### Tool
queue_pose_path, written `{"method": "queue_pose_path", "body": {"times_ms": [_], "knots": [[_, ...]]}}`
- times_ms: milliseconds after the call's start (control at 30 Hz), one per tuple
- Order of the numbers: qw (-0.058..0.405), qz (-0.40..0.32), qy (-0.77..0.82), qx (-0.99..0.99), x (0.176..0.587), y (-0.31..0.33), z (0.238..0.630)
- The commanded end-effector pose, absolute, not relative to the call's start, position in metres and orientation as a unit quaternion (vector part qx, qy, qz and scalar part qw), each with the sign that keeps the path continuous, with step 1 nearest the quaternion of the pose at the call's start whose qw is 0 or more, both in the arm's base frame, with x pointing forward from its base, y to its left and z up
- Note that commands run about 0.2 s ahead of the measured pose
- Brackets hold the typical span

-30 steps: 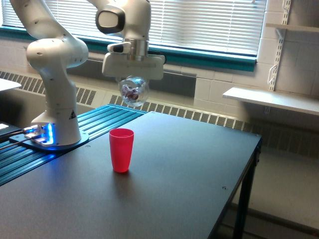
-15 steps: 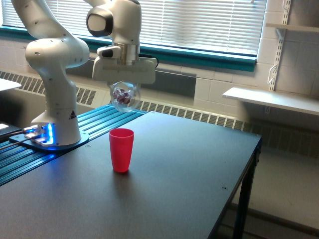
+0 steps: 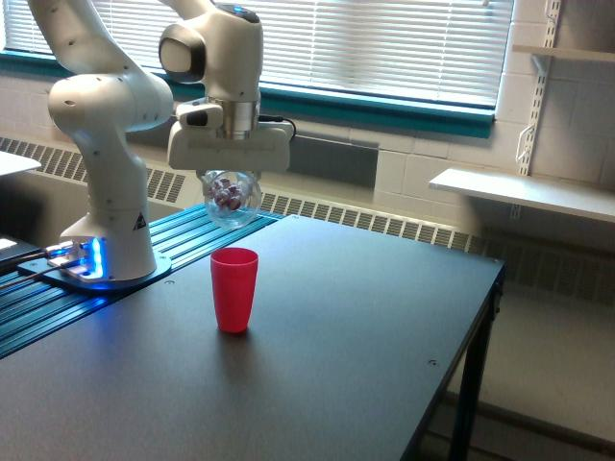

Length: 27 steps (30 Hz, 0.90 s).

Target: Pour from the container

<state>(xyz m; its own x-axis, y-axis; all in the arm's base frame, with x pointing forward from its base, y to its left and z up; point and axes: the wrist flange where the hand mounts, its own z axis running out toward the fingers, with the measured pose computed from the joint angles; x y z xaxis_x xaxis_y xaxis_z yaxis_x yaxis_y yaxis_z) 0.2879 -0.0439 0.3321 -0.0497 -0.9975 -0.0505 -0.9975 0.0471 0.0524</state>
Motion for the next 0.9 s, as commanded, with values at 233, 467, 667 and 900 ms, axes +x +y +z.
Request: {"method": "queue_pose_path", "body": {"times_ms": [233,467,667,900], "knots": [[0.007,0.094,0.699,-0.709,0.273,-0.059,0.324],[0.017,0.121,0.689,-0.715,0.273,-0.063,0.329],[0.013,0.121,0.663,-0.739,0.28,-0.06,0.333],[0.007,0.119,0.64,-0.759,0.285,-0.061,0.334]]}}
